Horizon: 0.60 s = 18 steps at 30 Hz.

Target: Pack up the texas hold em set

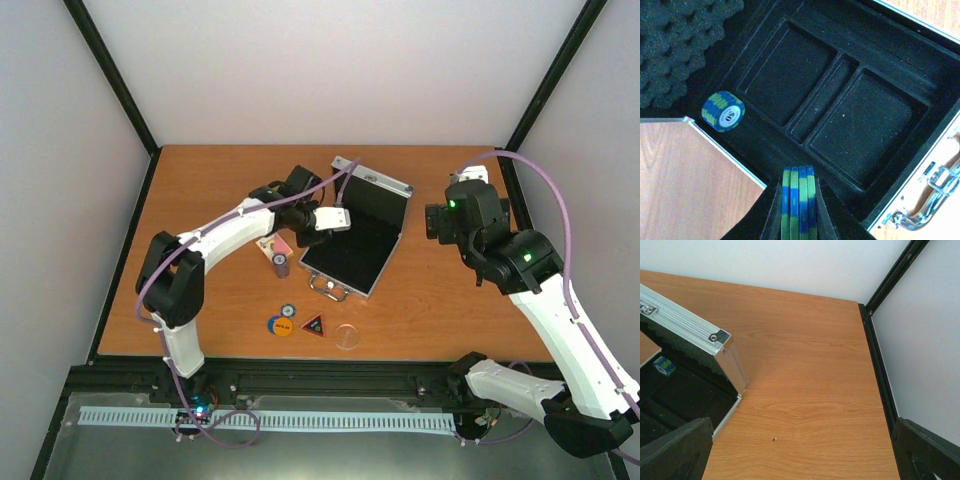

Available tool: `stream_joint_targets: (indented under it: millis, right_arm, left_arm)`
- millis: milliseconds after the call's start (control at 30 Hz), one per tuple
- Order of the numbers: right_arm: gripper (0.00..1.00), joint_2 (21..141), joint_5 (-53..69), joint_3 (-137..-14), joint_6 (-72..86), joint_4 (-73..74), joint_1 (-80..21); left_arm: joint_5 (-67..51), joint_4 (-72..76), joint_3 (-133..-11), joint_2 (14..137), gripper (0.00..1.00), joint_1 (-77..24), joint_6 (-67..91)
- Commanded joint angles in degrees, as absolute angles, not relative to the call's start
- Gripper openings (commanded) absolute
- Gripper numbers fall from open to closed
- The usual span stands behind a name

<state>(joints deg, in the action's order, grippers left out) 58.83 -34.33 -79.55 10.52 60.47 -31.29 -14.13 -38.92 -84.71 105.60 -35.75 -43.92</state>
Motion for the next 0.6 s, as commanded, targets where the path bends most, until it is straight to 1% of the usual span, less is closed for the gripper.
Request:
stream_joint_targets:
  millis: [0, 167, 433, 567]
  right_arm:
    - [1.0, 58.8, -32.9, -79.3, 9.6, 59.3, -30.1]
    - [1.0, 59.1, -31.5, -79.4, 9.3, 59.7, -29.6]
    - [1.0, 59.8, -30.9, -79.0, 8.6, 60.1, -29.1]
    - [1.0, 60.0, -30.5, -78.4, 8.3, 59.7, -28.7]
  left_arm:
    - [-14.9, -32.5, -82.7, 103.6, 0.01, -36.1, -51.7]
    - [-15.0, -29.9, -81.7, 105.4, 0.01, -36.1, -55.3]
    - [-18.1, -29.5, -84.9, 110.8, 0.01, -36.0, -59.7]
    - [-17.5, -29.5, -86.1, 112.8, 0.01, -36.0, -63.2]
